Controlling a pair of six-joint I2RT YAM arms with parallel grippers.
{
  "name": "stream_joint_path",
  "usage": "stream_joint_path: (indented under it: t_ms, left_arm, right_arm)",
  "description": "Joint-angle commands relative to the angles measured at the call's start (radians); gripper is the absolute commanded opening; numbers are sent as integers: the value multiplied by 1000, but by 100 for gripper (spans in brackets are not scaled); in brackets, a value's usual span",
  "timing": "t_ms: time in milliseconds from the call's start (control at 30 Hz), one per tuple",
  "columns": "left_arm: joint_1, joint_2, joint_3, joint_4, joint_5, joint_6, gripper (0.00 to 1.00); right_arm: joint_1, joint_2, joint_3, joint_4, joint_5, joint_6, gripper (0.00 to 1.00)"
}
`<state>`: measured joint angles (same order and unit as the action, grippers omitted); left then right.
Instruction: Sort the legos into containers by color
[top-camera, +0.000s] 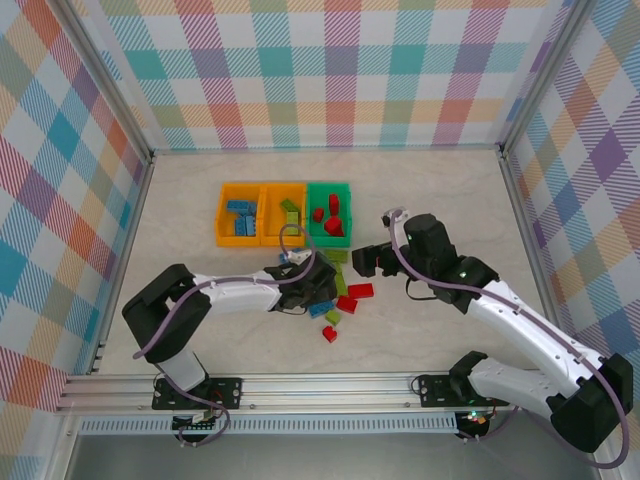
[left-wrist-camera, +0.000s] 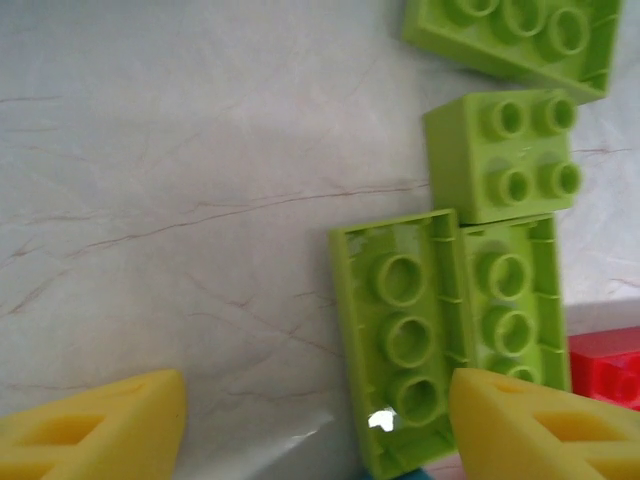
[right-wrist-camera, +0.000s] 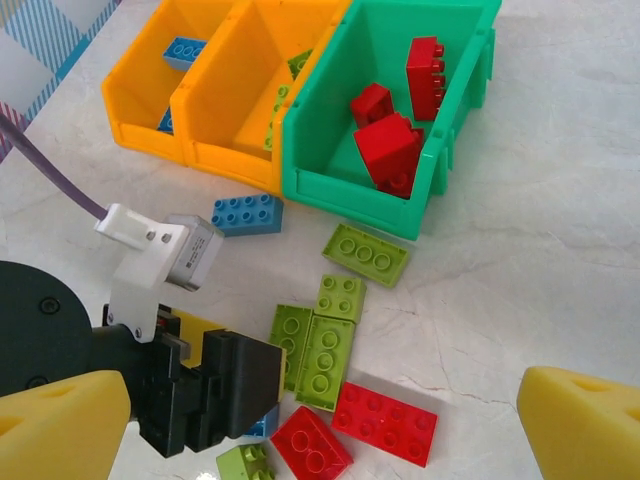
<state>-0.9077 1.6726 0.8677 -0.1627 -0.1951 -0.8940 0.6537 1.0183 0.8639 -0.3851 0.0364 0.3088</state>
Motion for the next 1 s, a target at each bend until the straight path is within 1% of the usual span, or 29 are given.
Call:
stream_joint_path:
  t_ms: [0, 133, 233, 300, 500, 833, 967]
  left_arm:
    - [-7, 50, 37, 41, 2, 16, 67]
    - [-5, 68, 59, -48, -48, 30, 56]
    - [-2, 76, 79, -150, -110, 70, 46]
    - [12, 72, 86, -204, -127, 86, 40]
    - [68, -26, 27, -240, -138, 103, 26]
    - [120, -156, -19, -241, -149, 115, 21]
    - [131, -145, -39, -146, -63, 162, 20]
  right_arm:
    - [-2, 11, 15, 0, -6, 22, 100]
    - [-2, 33, 39, -9, -15, 10, 100]
    - [-1, 37, 44, -4, -21, 10, 100]
    - [-2, 36, 41, -1, -26, 15, 100]
    - [-2, 23, 28, -1, -21, 27, 100]
    - [-2, 33, 31, 6, -30, 42, 100]
    - [-2, 37, 29, 11, -32, 52, 100]
